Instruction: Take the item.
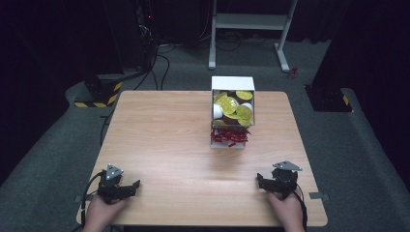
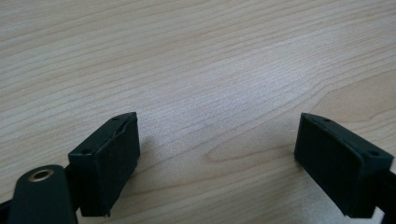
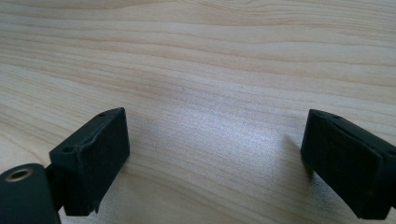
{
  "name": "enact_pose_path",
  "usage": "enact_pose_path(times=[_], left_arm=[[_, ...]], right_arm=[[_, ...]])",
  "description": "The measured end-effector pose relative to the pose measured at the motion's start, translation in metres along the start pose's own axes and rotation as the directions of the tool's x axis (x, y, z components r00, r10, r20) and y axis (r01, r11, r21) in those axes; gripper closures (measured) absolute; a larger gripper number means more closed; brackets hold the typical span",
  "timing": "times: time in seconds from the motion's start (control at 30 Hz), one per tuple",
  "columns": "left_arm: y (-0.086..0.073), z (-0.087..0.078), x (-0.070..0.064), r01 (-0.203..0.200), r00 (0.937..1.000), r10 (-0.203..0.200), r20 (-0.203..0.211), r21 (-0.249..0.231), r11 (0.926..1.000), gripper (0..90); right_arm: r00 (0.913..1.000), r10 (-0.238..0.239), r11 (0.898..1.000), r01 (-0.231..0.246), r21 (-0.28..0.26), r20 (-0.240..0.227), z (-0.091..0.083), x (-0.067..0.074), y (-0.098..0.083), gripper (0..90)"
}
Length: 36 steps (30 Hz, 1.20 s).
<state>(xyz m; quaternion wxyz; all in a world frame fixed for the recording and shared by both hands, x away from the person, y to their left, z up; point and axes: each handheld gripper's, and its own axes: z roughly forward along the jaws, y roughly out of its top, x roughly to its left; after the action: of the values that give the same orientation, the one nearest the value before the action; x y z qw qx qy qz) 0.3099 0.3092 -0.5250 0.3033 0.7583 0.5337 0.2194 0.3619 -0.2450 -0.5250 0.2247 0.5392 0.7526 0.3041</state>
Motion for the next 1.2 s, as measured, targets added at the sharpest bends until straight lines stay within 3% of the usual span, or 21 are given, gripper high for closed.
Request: enact_pose_path(times=[0.2, 0.5, 0.87, 1.2], left_arm=[[0.002, -0.002, -0.001, -0.007, 0.9999, 0.008, -0.015, 0.014, 0.9999, 15.3], [0.003, -0.007, -0.003, -0.042, 0.9991, 0.041, -0.012, -0.034, 0.9986, 16.5], [0.005, -0.014, -0.007, -0.001, 0.9977, 0.009, 0.067, -0.111, 0.9938, 23.3], [0.006, -0.016, -0.011, -0.014, 0.9965, 0.025, 0.08, -0.137, 0.9904, 23.2]], right_arm=[[1.0, 0.0, 1.0, 0.0, 0.0, 0.0, 0.0, 0.0, 0.0, 7.7], [1.0, 0.001, 1.0, -0.001, 0.0, 0.0, 0.0, 0.0, 0.0, 7.8], [1.0, 0.001, 1.0, -0.001, 0.0, -0.002, 0.0, 0.0, 0.0, 8.0], [1.0, 0.001, 1.0, -0.001, 0.0, -0.002, 0.0, 0.0, 0.0, 8.0]])
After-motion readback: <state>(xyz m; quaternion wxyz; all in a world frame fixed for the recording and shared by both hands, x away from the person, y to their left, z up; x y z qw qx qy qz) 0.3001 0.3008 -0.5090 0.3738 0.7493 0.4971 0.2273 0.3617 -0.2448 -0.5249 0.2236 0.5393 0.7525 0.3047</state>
